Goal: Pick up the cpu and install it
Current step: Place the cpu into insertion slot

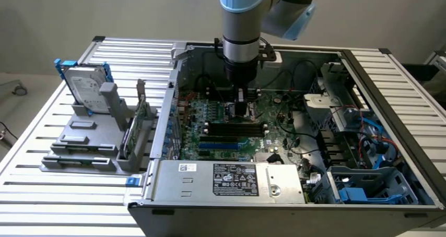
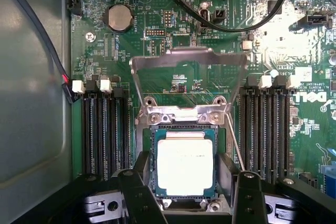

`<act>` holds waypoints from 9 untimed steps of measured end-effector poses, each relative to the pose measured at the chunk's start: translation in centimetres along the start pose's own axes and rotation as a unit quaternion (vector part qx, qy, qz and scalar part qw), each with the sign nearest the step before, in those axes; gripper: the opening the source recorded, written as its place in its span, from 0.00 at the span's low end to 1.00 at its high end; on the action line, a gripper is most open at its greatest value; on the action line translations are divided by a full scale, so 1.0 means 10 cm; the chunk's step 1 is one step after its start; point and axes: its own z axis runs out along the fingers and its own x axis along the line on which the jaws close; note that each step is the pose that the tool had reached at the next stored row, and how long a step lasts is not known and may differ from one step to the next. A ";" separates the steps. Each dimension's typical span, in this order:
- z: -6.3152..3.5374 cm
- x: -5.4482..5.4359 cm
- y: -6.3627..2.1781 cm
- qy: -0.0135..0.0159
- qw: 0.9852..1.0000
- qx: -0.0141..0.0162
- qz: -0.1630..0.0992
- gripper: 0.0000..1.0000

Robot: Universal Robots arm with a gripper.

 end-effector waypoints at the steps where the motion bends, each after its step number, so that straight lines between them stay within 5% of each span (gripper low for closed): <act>1: -0.015 0.00 0.001 0.000 1.000 0.000 0.000 0.63; 5: -0.103 0.00 0.009 0.000 1.000 0.000 0.000 0.61; 9: -0.206 0.00 0.018 0.000 1.000 0.000 0.000 0.42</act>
